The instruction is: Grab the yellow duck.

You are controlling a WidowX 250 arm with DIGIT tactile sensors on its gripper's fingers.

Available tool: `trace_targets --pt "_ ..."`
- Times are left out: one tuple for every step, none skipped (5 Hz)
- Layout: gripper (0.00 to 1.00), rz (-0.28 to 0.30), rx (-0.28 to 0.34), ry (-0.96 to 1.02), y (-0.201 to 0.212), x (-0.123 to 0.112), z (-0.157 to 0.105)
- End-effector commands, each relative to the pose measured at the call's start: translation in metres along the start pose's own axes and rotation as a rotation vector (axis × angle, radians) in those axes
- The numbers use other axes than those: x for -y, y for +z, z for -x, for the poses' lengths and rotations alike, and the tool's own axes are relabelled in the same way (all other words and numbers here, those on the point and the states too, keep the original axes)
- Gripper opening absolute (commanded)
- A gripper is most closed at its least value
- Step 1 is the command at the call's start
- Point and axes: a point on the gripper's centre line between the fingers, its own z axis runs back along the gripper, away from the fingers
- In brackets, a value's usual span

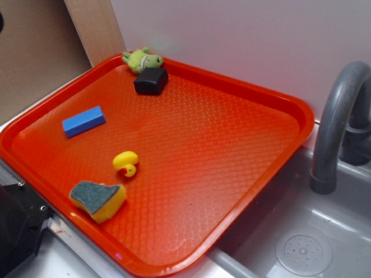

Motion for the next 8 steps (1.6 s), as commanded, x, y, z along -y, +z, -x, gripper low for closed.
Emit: trace_targets --pt "1.00 0.000 0.000 0.000 0.000 0.000 0.000" --pt "1.00 0.008 -0.013 0.020 -0.009 0.009 -0.018" --pt "1.00 -0.032 -0.035 0.046 -0.036 0.021 -0.043" --pt "1.00 -0.075 -0.084 0.045 -0.074 0.029 -0.053" --pt "1.00 -0.157 -0.114 0.058 -0.113 0.032 -0.048" --pt "1.00 -0.231 -0.156 0.027 -0.156 0.031 -0.045" --pt "1.00 -0.229 -0.182 0.013 -0.176 0.030 -0.047" --pt "1.00 -0.249 -0.185 0.006 -0.192 0.032 -0.053"
